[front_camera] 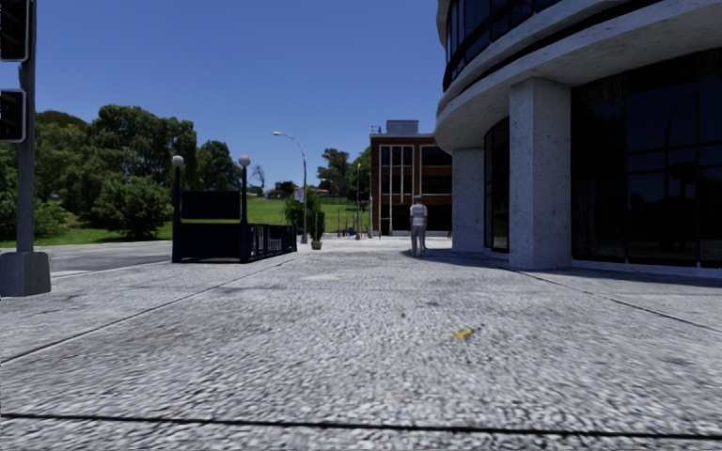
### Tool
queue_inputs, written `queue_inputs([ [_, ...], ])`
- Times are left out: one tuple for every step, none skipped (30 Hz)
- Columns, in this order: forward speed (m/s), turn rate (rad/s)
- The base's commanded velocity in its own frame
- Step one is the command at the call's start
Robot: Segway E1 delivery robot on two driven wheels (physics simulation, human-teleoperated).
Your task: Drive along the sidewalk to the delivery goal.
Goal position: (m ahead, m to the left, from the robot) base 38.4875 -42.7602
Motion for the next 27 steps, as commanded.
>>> queue_inputs([
  [1.71,0.00],
  [1.71,0.00],
  [1.71,0.00],
  [1.71,0.00],
  [1.71,0.00],
  [1.71,0.00],
  [1.71,0.00],
  [1.71,0.00],
  [1.71,0.00],
  [1.71,0.00],
  [1.71,0.00],
  [1.71,0.00],
  [1.71,0.00],
  [1.71,0.00],
  [1.71,0.00],
  [1.71,0.00],
  [1.71,0.00],
  [1.71,0.00],
  [1.71,0.00],
  [1.71,0.00],
  [1.71,0.00],
  [1.78,0.00],
  [2.00,0.00],
  [2.00,0.00],
  [2.00,0.00],
  [2.00,0.00],
  [2.00,0.00],
])
